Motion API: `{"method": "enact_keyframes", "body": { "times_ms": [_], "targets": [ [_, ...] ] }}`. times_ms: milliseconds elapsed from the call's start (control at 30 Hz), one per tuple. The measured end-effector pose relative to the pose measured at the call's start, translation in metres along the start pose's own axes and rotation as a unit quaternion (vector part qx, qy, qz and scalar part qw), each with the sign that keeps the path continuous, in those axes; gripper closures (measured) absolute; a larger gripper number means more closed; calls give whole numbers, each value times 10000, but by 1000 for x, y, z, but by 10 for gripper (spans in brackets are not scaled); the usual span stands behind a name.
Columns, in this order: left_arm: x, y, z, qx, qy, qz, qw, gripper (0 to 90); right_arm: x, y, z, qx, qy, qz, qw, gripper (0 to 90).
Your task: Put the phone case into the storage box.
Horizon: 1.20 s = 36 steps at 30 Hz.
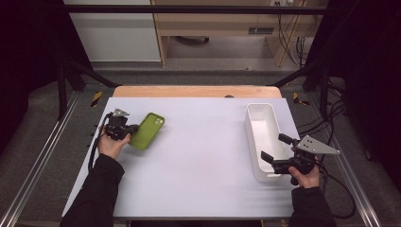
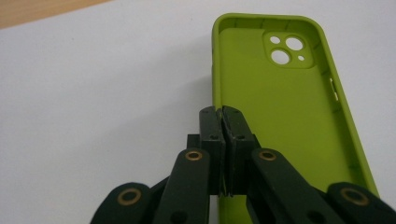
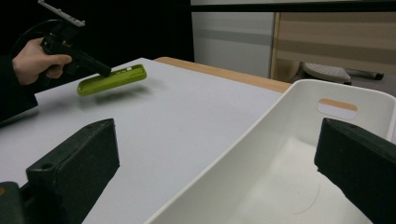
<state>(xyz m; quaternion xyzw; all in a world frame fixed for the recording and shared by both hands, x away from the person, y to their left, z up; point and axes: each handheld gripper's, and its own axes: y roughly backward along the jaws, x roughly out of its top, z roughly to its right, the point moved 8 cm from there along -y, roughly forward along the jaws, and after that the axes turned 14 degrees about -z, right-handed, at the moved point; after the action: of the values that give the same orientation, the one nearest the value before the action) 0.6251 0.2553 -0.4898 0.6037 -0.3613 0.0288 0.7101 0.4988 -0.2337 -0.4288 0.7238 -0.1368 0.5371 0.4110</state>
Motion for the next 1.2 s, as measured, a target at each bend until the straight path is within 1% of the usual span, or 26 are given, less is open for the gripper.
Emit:
{"method": "enact_keyframes", "body": {
  "times_ms": [233,300,367,400,567,800,1033,1200],
  "targets": [
    [1,12,10,-11,-110,186,9998,881,0,0,0,0,-1,13,10000,4],
    [0,15,13,-26,-102,224,9997,880,0,0,0,-4,8,6,10000,4],
    [0,18,15,-14,-150,279,9995,880,0,0,0,-13,11,2,10000,3],
    [-1,19,16,-27,-150,276,9995,881,0,0,0,-17,21,7,10000,3],
    [-2,26,23,-4,-290,303,9991,880,0,0,0,-13,23,13,10000,3],
    [-4,31,36,-74,-378,352,9986,880,0,0,-1,11,19,3,10000,3],
    [-4,44,48,-123,-483,520,9974,880,0,0,-1,16,13,-6,10000,3],
    [-4,50,58,-140,-607,590,9963,880,0,-1,-2,19,30,-23,10000,4]
  ]
}}
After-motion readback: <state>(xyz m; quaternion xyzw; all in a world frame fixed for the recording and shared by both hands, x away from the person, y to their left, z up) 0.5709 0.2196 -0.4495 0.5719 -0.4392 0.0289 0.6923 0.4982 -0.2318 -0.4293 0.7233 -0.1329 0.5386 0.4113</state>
